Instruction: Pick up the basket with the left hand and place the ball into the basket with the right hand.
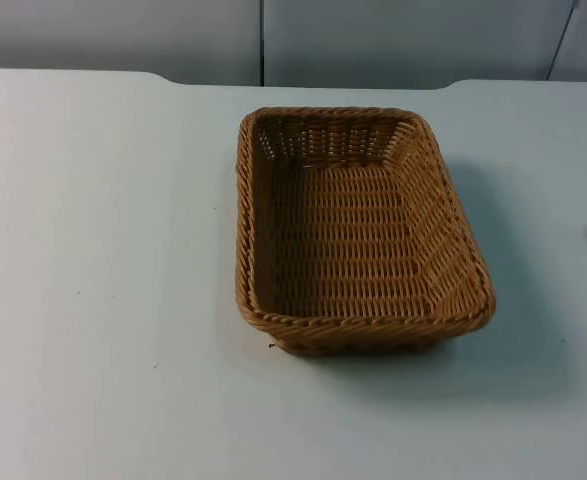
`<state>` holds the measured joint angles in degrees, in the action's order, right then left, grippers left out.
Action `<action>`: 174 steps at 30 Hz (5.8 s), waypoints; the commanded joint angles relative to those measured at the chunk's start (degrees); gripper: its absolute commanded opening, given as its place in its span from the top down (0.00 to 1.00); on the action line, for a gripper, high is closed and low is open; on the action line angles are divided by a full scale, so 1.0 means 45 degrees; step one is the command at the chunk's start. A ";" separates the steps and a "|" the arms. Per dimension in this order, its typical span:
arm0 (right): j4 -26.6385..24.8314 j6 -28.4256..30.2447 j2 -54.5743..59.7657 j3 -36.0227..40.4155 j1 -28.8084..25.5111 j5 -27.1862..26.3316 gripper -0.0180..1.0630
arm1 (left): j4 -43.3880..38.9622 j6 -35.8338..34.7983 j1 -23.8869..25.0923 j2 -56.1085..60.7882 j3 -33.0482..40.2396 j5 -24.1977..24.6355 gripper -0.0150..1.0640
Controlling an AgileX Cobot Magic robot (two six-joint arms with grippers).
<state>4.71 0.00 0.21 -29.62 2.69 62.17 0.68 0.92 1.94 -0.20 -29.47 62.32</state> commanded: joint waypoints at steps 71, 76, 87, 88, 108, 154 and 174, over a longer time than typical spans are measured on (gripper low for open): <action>0.0075 0.0081 -0.0047 0.0134 -0.0083 -0.0112 0.28 | 1.0159 0.7370 -0.2755 -2.5069 -1.1467 -0.3902 0.02; 0.0075 0.0081 -0.0047 0.0134 -0.0083 -0.0112 0.28 | 1.0391 0.7339 -0.3230 -2.6764 -1.2114 -0.3877 0.02; 0.0075 0.0081 -0.0047 0.0134 -0.0083 -0.0112 0.28 | 1.0463 0.6654 -0.3964 -2.8569 -1.3261 -0.3937 0.02; 0.0075 0.0081 -0.0047 0.0134 -0.0083 -0.0112 0.28 | 1.0463 0.6605 -0.4031 -2.8693 -1.3317 -0.3911 0.02; 0.0075 0.0081 -0.0047 0.0134 -0.0083 -0.0112 0.28 | 1.1153 0.6083 -0.4666 -2.9594 -1.3313 -0.4593 0.03; 0.0075 0.0081 -0.0047 0.0134 -0.0083 -0.0112 0.28 | 0.8419 0.1180 -0.4333 -2.6460 -1.1849 -0.5046 0.99; 0.0075 0.0081 -0.0047 0.0134 -0.0083 -0.0112 0.28 | 0.9804 0.2807 -0.2875 -2.0218 -0.4569 -0.6255 0.99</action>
<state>4.71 0.00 0.21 -29.62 2.69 62.17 42.72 13.07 -11.12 -94.54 -51.94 34.14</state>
